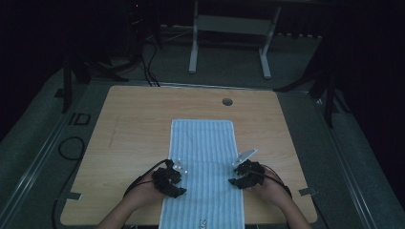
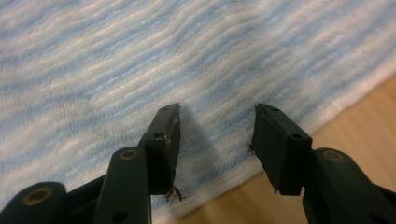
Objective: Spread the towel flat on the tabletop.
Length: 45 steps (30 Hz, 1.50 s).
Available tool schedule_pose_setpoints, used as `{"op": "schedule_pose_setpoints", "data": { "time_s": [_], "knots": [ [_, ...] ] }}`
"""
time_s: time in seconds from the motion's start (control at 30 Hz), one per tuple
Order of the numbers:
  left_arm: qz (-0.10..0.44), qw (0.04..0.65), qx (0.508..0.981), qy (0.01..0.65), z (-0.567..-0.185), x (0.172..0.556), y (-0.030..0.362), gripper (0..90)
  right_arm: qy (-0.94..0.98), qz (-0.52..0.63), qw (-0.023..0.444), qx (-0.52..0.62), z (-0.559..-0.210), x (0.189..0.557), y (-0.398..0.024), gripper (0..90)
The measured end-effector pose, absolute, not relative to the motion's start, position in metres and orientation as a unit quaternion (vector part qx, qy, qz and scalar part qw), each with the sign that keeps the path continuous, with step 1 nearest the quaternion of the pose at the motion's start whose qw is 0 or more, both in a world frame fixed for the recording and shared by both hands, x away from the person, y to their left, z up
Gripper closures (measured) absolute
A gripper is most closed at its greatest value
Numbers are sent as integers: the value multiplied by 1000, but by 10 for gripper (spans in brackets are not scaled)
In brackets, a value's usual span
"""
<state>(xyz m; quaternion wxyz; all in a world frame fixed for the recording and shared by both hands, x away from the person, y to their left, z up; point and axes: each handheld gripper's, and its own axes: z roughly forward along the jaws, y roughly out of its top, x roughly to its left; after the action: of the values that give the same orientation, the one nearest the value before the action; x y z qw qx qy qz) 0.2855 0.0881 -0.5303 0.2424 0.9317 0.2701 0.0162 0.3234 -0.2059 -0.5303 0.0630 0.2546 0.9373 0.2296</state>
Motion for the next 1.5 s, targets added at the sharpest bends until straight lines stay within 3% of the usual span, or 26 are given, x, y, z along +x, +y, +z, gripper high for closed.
{"op": "schedule_pose_setpoints", "data": {
  "time_s": [0.3,0.63,0.77,1.17,1.37,1.5],
  "knots": [
    [20,239,937,256,-530,311,56,522,928,224,61,292,-529,357,-240,509],
    [20,242,935,257,-530,334,45,520,923,218,69,310,-528,357,-258,482],
    [25,237,938,252,-530,324,43,475,921,216,77,315,-529,352,-258,457],
    [-1,248,937,245,-530,287,58,468,933,214,69,281,-527,328,-248,417],
    [-14,243,938,246,-527,283,60,398,929,227,66,285,-520,328,-251,402],
    [8,254,933,254,-515,291,71,370,927,235,67,284,-516,331,-253,394]
  ]
}}
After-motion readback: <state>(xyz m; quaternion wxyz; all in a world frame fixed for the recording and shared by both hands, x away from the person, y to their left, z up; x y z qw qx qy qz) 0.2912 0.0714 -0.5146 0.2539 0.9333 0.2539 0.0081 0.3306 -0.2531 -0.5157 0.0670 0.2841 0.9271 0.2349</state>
